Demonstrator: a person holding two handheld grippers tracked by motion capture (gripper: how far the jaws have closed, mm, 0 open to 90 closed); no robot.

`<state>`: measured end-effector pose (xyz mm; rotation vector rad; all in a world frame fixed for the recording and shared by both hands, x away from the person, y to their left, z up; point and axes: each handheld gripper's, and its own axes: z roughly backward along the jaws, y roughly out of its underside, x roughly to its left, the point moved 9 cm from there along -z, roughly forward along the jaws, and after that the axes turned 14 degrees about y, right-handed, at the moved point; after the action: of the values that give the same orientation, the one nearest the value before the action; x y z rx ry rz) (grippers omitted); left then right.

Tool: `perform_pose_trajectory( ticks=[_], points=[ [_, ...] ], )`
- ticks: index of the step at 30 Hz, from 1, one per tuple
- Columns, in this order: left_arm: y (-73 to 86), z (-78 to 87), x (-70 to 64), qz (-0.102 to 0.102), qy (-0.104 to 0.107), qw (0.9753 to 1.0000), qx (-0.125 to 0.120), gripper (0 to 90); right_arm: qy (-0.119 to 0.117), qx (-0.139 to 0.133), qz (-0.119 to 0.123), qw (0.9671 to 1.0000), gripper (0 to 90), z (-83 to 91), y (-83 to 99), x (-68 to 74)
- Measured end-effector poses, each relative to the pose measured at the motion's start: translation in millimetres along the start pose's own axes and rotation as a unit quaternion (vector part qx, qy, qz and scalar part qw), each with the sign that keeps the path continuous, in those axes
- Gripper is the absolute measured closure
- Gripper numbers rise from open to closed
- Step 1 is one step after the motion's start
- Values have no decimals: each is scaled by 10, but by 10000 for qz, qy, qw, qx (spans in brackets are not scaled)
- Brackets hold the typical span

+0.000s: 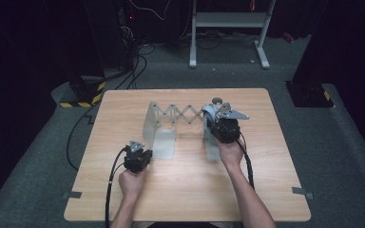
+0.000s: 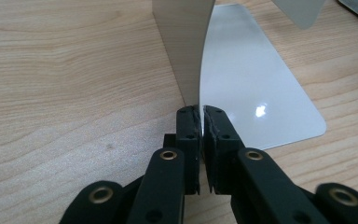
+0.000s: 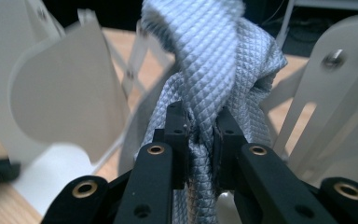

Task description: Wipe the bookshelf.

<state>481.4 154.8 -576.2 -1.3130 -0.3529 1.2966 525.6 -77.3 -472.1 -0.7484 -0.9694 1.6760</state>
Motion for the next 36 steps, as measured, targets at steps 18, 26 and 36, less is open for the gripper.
perform_pose_trajectory(
  ticks=[18,26,36],
  points=[
    [5,-5,-18,-40,21,10000,-10,840,398,842,177,9955,805,-568,448,55],
    [6,-2,-13,-64,20,10000,14,840,199,1254,-85,9919,806,-647,642,38],
    [4,4,-7,32,67,10000,30,842,174,594,-518,9967,806,-374,58,-71]
  ],
)
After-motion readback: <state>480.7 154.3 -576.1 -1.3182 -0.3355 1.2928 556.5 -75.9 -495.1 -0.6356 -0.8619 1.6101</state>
